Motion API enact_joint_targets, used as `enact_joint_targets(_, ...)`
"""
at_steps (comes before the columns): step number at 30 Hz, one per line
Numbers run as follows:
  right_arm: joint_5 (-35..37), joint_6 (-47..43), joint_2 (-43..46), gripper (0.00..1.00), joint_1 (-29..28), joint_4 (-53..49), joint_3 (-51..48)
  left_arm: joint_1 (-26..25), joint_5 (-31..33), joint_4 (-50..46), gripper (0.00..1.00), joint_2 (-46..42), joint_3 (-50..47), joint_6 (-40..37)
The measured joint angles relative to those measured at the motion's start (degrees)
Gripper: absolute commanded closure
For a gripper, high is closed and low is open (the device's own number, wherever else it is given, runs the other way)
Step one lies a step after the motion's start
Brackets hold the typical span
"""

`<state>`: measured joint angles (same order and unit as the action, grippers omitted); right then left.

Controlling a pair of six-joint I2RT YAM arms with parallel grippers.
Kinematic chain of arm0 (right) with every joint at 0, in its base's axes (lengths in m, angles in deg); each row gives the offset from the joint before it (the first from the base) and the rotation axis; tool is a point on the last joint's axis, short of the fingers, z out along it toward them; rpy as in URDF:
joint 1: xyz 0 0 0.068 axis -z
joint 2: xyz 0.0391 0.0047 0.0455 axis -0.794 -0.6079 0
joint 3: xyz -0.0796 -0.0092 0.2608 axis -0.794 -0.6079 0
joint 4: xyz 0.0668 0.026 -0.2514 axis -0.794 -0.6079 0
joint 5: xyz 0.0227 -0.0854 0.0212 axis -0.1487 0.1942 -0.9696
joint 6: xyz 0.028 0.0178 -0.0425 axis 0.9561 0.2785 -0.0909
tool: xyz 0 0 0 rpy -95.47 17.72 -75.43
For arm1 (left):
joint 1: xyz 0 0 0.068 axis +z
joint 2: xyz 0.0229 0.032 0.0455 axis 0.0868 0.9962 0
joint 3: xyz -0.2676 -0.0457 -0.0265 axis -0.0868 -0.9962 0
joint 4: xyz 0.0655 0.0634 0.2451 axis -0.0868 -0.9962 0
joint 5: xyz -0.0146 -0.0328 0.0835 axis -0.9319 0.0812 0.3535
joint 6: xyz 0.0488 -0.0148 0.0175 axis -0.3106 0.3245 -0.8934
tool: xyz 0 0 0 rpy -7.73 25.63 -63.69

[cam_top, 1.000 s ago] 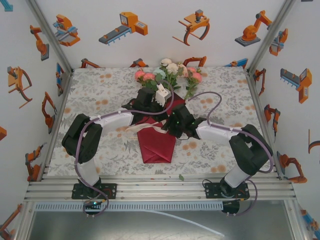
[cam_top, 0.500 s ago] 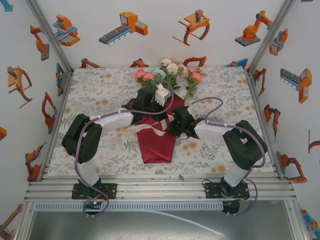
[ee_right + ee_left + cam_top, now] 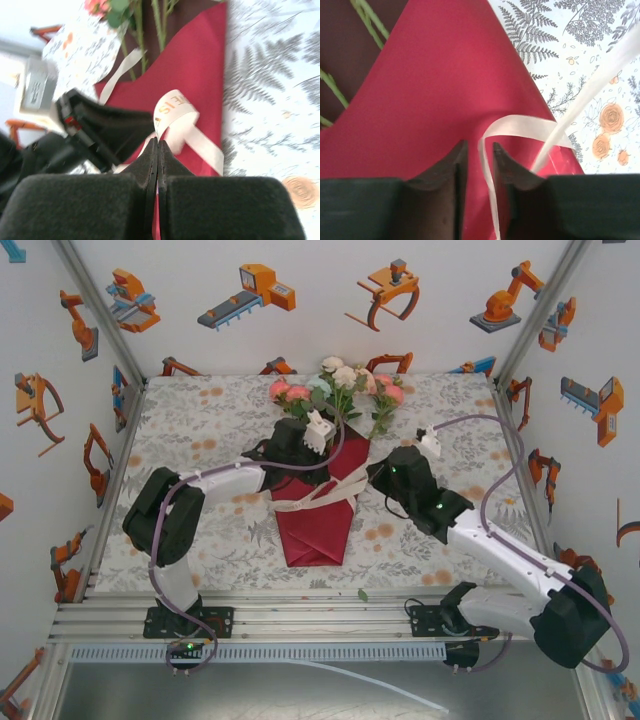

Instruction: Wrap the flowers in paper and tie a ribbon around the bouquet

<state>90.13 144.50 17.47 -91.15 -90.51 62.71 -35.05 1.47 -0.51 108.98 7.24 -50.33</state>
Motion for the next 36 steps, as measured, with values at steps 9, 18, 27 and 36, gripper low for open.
enact_joint_targets(9, 7.3, -2.0, -4.9, 1.00, 1.6, -5.3, -0.1, 6.9, 19.5, -2.1, 0.52, -17.1, -8.5, 16.5)
enact_joint_targets(18, 2.4, -4.1, -10.5, 1.00, 3.5, -3.2, 0.9, 22.8, 16.1, -9.1, 0.65, -13.5, -13.1, 33.4)
enact_joint_targets(27, -2.5, -4.8, -12.6, 1.00, 3.5, -1.8, 2.1, 22.3, 6.9, -16.3, 0.58, -11.5, -15.7, 53.0)
enact_joint_targets(36, -3.4, -4.8, -13.1, 1.00, 3.5, -0.8, 2.3, 20.8, 5.1, -17.2, 0.71, -10.3, -16.9, 62.0)
